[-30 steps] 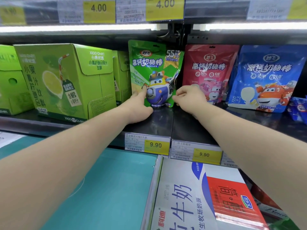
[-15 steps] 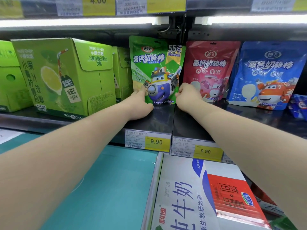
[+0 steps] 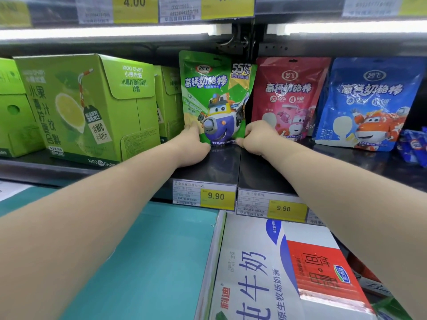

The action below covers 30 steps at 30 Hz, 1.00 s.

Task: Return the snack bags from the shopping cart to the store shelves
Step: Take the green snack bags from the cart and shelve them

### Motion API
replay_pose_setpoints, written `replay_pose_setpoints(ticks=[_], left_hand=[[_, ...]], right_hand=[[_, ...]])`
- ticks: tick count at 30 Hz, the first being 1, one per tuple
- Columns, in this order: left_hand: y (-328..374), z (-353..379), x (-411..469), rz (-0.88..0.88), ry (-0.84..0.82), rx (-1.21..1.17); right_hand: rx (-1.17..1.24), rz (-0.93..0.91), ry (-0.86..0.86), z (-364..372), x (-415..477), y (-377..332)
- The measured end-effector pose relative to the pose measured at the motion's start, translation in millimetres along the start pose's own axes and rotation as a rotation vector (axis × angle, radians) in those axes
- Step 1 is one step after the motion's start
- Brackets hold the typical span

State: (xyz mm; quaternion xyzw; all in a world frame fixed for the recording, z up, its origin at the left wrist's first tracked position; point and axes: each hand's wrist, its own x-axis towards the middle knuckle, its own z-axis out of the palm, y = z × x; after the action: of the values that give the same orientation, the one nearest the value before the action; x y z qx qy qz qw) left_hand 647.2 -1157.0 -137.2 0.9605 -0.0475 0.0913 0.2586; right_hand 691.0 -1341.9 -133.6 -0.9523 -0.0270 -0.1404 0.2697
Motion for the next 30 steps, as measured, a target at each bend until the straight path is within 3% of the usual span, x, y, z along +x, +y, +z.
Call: replay_pose_setpoints(ticks=[6, 11, 22, 30], left_hand=[[2.2, -4.0, -13.0, -0.012, 0.037, 0.024], [8.7, -15.7, -37.5, -0.021, -0.017, 0.078], [42.5, -64.2, -112.4, -0.047, -0.257, 0.392], [74.6, -204.0, -188.6, -0.065, -0.390, 0.451]], right_hand=[[0.115, -0.012, 0.091, -2.4, -16.1, 3.4], [0.080, 0.008, 0.064, -14.3, -38.6, 5.4], [-0.015, -0.154, -0.255, -65.6, -137.2, -40.4], [-0.108, -0.241, -0.526, -165.3, -185.6, -144.0]])
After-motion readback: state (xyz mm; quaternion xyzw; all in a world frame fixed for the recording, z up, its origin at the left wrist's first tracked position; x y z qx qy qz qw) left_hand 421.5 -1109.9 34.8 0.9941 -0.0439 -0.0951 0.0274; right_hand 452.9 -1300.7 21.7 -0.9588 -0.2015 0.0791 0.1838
